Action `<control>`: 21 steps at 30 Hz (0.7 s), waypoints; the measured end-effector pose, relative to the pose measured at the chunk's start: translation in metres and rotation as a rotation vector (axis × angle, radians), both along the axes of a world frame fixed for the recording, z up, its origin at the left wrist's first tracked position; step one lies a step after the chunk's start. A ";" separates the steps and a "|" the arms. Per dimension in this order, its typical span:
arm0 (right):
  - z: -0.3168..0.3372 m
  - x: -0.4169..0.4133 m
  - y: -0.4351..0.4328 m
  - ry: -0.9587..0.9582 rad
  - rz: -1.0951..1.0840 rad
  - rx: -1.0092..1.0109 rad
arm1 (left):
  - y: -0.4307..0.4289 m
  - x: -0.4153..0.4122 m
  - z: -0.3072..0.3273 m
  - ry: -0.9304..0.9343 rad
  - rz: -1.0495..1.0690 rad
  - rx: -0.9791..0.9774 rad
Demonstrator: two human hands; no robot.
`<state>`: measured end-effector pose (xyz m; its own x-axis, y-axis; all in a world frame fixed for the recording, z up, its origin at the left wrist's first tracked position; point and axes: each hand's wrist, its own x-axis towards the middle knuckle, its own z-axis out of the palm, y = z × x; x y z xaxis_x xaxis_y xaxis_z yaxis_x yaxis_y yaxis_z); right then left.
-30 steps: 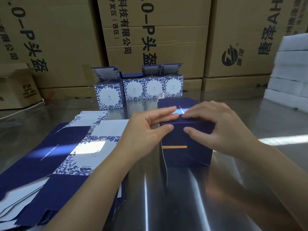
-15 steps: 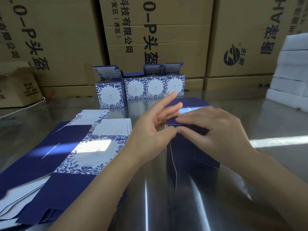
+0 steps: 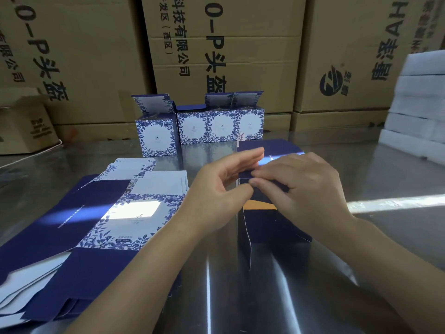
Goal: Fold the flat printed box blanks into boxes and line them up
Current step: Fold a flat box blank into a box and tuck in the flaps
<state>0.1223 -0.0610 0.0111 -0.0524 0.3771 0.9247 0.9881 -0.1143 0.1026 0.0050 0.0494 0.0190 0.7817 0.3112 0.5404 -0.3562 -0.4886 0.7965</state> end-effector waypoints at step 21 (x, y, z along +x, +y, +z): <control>-0.004 -0.005 0.003 -0.020 0.001 -0.001 | 0.003 0.002 -0.004 0.014 0.024 0.035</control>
